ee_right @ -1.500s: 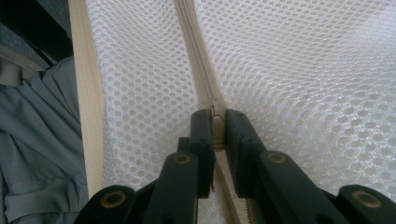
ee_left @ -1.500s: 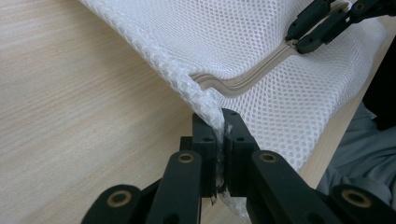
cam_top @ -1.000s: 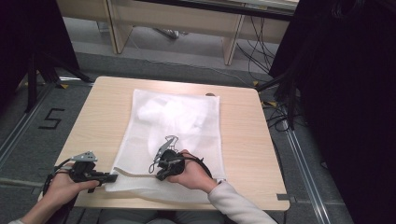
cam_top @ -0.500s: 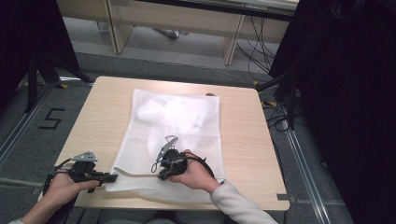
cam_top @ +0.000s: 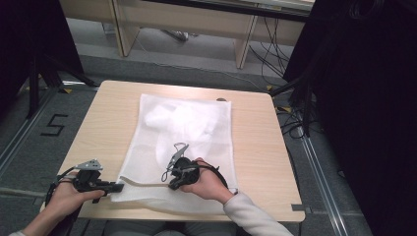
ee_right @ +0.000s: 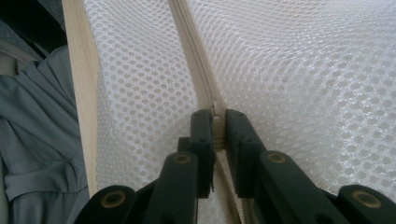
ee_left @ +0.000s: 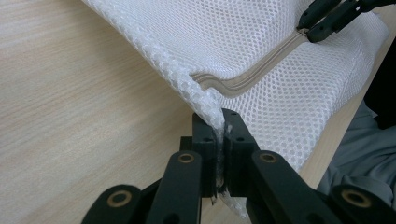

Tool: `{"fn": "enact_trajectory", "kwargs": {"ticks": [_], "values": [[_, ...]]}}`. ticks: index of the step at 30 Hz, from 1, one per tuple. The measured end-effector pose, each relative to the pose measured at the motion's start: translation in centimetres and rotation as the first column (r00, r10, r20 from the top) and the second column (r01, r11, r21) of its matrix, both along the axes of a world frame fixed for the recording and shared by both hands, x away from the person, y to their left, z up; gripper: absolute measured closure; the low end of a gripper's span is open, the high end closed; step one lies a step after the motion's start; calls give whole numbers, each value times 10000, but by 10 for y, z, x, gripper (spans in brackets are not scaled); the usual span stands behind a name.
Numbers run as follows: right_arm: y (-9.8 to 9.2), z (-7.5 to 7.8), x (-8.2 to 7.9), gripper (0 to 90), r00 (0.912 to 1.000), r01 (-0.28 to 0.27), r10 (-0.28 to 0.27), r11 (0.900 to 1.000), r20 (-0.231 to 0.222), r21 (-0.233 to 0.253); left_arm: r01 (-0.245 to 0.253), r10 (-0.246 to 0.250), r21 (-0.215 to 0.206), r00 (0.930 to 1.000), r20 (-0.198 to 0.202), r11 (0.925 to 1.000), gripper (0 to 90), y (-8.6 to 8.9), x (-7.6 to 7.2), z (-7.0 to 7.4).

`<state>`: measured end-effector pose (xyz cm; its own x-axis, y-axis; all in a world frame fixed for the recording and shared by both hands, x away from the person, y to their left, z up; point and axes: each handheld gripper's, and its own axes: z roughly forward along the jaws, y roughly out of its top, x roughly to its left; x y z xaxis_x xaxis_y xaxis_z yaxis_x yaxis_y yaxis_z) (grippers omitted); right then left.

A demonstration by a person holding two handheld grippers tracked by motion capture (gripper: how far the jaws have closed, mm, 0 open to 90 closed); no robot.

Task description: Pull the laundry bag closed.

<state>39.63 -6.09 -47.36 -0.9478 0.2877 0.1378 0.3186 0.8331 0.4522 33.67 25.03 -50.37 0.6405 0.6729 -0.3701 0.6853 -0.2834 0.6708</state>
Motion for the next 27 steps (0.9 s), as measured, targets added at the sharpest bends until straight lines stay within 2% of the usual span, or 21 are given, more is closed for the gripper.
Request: {"fn": "enact_trajectory", "kwargs": {"ticks": [6, 9, 13, 15, 16, 19, 21, 24, 25, 27], "values": [[-1, 1, -1, 823, 10000, 50, -50, 10000, 19, -2, 27, -27, 6, 10000, 8, 10000, 847, 1, 0, 0], [-5, 0, 1, 823, 9998, -108, 108, 9999, 141, -61, -33, 33, -21, 10000, -16, 10000, 848, 0, 0, 0], [-7, 1, 1, 823, 10000, 47, -46, 9999, 71, -118, 22, -22, 18, 10000, -7, 10000, 848, 0, 0, 0], [-8, 0, 1, 823, 9999, -92, 93, 9999, 134, -50, 16, -16, 14, 10000, -11, 10000, 848, 0, 0, 0], [-9, 1, 0, 823, 9999, 98, -97, 9999, 53, -78, -3, 3, 48, 10000, -4, 10000, 848, 0, 0, 0], [-11, 1, 0, 823, 10000, 14, -14, 10000, -29, 24, -49, 49, -4, 10000, -9, 10000, 848, -1, 0, 0], [-12, 2, 0, 823, 9998, 213, -213, 9998, 24, -46, -52, 52, -13, 10000, -21, 10000, 848, -1, 0, 0], [-14, 2, 1, 823, 9998, 121, -119, 9998, 158, -140, -51, 50, -19, 10000, -21, 10000, 848, -1, 0, 0], [-14, 2, 1, 823, 9999, 131, -131, 9999, 15, -11, -56, 56, 9, 10000, -7, 10000, 848, -1, 0, 0], [-16, 2, 1, 823, 9998, 198, -198, 9998, -15, -82, -62, 62, 16, 10000, -13, 10000, 848, -1, 0, 0]]}}
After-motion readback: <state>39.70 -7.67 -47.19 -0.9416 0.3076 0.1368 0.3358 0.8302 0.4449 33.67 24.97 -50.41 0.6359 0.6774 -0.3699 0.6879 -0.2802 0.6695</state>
